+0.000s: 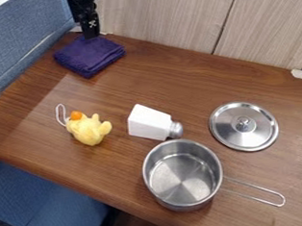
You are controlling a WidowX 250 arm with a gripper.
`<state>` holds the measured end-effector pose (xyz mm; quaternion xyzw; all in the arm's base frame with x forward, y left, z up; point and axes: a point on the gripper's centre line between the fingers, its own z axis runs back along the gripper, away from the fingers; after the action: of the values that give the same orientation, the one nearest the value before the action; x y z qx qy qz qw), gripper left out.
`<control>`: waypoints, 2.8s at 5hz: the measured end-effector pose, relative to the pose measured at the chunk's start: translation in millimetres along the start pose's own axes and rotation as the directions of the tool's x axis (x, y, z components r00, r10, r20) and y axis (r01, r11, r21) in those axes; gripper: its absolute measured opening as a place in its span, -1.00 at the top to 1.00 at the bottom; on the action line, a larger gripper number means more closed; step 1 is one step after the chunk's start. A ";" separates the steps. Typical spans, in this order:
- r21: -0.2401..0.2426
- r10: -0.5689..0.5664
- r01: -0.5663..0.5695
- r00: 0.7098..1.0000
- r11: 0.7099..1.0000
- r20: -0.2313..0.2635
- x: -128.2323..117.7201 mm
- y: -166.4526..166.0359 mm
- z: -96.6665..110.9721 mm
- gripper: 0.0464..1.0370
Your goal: Move the white object to the upper side of the table
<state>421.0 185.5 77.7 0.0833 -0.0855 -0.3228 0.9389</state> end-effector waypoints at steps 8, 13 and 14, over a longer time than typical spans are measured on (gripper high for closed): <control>-0.184 -0.626 0.640 0.768 0.746 0.136 3.6 -205.6 3.7 -0.93; -0.161 -0.678 0.673 0.734 0.722 0.030 1.6 -198.2 -46.9 -0.40; -0.162 -0.675 0.670 0.737 0.724 0.031 0.6 -198.9 -45.8 -0.40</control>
<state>313.6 35.1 -8.8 0.0369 -0.0090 -0.6457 0.7627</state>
